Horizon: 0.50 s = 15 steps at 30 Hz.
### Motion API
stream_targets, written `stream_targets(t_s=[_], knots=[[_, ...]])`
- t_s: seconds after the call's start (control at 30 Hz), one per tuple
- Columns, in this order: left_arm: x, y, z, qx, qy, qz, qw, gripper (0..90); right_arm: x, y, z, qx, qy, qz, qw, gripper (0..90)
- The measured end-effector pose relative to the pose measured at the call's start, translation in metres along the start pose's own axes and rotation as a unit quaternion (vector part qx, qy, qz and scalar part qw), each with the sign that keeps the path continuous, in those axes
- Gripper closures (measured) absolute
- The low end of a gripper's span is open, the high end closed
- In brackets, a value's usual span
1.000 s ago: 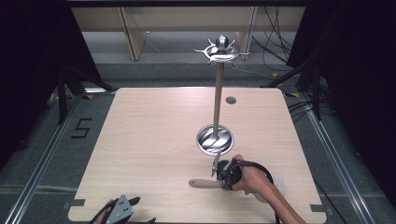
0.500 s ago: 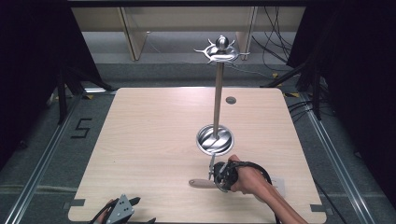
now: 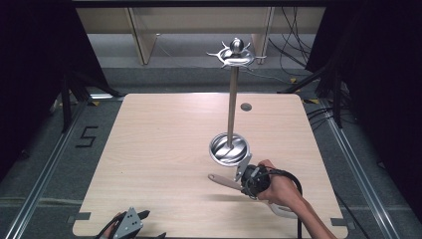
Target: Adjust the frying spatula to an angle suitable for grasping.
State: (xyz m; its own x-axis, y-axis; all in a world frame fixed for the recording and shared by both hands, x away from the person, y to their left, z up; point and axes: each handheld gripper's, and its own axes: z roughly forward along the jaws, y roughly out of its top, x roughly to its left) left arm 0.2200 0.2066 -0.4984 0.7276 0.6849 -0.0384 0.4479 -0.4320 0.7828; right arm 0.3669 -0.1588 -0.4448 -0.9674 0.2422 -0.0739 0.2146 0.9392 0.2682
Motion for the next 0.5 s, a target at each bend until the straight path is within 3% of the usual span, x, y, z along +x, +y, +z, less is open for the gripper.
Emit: stream_targets(t_s=[0.03,0.07,0.1,0.13,0.17,0.2,0.27,0.3,0.33,0.37,0.4,0.47,0.5], knots=[[0.0,0.0,0.0,0.001,-0.002,-0.004,1.0,14.8,-0.001,-0.004,-0.005,-0.011,-0.01,0.008,0.9999,76.9],[0.001,0.0,0.0,0.002,-0.002,0.008,1.0,14.8,0.0,-0.007,-0.011,-0.022,-0.011,0.031,0.9992,76.9],[0.001,0.0,0.0,0.002,-0.002,0.008,1.0,14.8,0.0,-0.007,-0.011,-0.022,-0.011,0.031,0.9992,76.9],[0.001,0.0,0.0,0.002,-0.001,0.009,1.0,14.8,-0.006,-0.012,-0.015,-0.056,-0.011,0.005,0.9983,76.9],[0.001,0.0,0.0,0.002,-0.001,0.009,1.0,14.8,-0.006,-0.012,-0.015,-0.056,-0.011,0.005,0.9983,76.9],[0.001,0.0,0.0,0.003,-0.003,0.008,1.0,14.8,-0.005,-0.018,-0.022,-0.067,-0.022,0.035,0.9969,76.9],[0.0,0.0,0.001,-0.004,-0.002,-0.002,1.0,14.8,-0.005,-0.02,-0.025,-0.073,-0.023,0.041,0.9962,76.9],[0.001,0.0,0.0,-0.002,-0.001,0.003,1.0,14.8,-0.006,-0.023,-0.028,-0.085,-0.022,0.043,0.9952,76.9],[-0.001,0.0,0.0,0.0,0.001,-0.006,1.0,14.8,-0.006,-0.029,-0.034,-0.103,-0.037,0.057,0.9924,77.0],[-0.001,0.0,0.0,-0.004,-0.001,-0.014,0.9999,14.8,-0.006,-0.029,-0.034,-0.103,-0.037,0.057,0.9924,77.0],[-0.001,0.0,0.001,-0.004,-0.002,-0.011,0.9999,14.8,-0.008,-0.031,-0.036,-0.113,-0.038,0.047,0.9918,76.9],[-0.001,-0.001,0.001,0.0,0.007,-0.009,0.9999,14.8,-0.008,-0.037,-0.043,-0.135,-0.037,0.061,0.9883,76.9],[-0.001,-0.001,0.001,0.0,0.007,-0.009,0.9999,14.8,-0.008,-0.037,-0.043,-0.135,-0.037,0.061,0.9883,76.9]])
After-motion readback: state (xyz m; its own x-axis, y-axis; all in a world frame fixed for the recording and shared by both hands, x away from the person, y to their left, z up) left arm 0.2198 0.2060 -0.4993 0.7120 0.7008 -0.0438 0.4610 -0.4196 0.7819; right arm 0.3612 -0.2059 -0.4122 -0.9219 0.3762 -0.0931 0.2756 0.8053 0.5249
